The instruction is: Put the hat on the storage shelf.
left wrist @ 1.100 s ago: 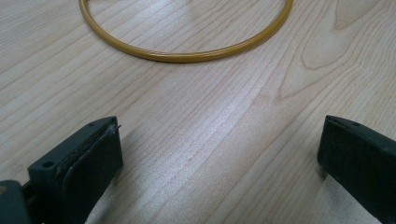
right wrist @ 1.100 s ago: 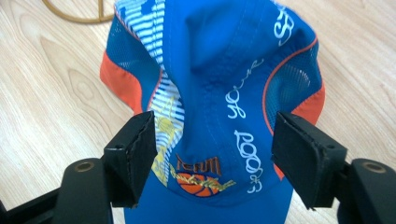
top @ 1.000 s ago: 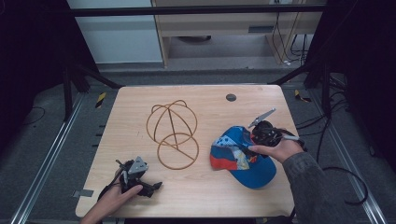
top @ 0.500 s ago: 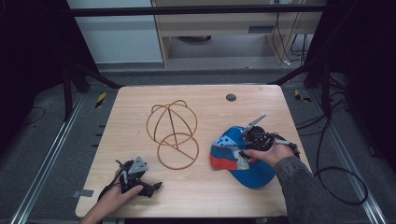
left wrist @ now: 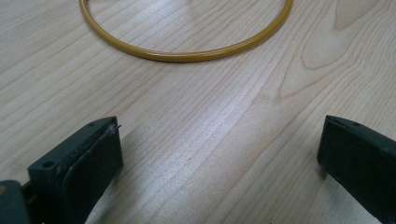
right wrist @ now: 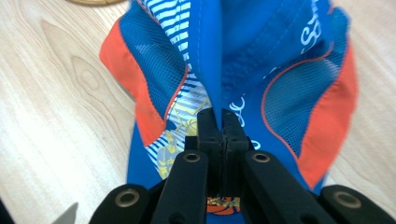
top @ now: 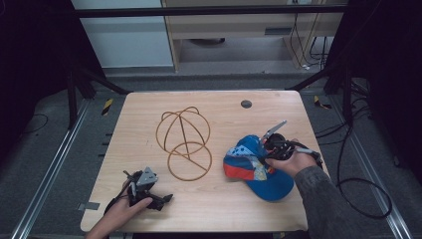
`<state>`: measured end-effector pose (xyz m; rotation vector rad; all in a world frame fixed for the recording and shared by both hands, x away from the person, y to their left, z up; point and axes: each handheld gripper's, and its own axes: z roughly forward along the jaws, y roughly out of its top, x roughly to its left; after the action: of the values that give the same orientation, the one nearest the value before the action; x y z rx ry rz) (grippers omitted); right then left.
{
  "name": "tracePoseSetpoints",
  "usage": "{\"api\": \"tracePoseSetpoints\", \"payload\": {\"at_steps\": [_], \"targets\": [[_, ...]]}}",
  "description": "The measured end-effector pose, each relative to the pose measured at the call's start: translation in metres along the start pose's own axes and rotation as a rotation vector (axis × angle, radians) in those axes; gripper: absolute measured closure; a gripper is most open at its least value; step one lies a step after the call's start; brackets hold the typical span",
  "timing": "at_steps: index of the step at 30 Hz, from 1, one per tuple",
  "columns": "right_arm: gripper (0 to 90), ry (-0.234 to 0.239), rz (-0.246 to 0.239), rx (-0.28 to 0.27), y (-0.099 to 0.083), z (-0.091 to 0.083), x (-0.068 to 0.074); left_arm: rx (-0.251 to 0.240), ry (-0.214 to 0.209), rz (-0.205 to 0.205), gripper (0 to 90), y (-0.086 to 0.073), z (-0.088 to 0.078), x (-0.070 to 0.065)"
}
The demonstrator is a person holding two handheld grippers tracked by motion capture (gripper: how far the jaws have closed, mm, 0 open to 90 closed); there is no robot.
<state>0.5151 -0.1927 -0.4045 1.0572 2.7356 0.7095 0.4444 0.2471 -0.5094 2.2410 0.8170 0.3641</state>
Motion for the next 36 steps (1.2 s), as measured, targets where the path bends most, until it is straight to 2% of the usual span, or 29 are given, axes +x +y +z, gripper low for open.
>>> {"api": "tracePoseSetpoints", "payload": {"at_steps": [3, 10, 12, 18, 25, 36], "targets": [[90.0, 0.002, -0.002, -0.020, 0.003, -0.013, 0.000, 0.001, 0.000, 0.002, 0.0, 0.000, 0.000, 0.000], [89.9, -0.029, -0.017, -0.059, 0.012, -0.041, -0.001, -0.002, 0.002, -0.004, 0.0, 0.000, 0.000, 0.000], [90.0, -0.034, -0.029, -0.087, 0.018, -0.054, 0.000, -0.004, 0.002, -0.006, 0.0, 0.000, 0.000, -0.001], [90.0, -0.035, -0.038, -0.127, 0.025, -0.070, 0.000, -0.004, 0.000, 0.001, 0.0, 0.000, 0.000, 0.000], [90.0, -0.059, -0.049, -0.143, 0.030, -0.084, 0.002, -0.004, 0.002, -0.001, 0.0, 0.000, 0.000, 0.000], [90.0, -0.072, -0.057, -0.214, 0.041, -0.110, 0.003, -0.002, 0.002, 0.000, 0.0, 0.000, 0.000, 0.000]]}}
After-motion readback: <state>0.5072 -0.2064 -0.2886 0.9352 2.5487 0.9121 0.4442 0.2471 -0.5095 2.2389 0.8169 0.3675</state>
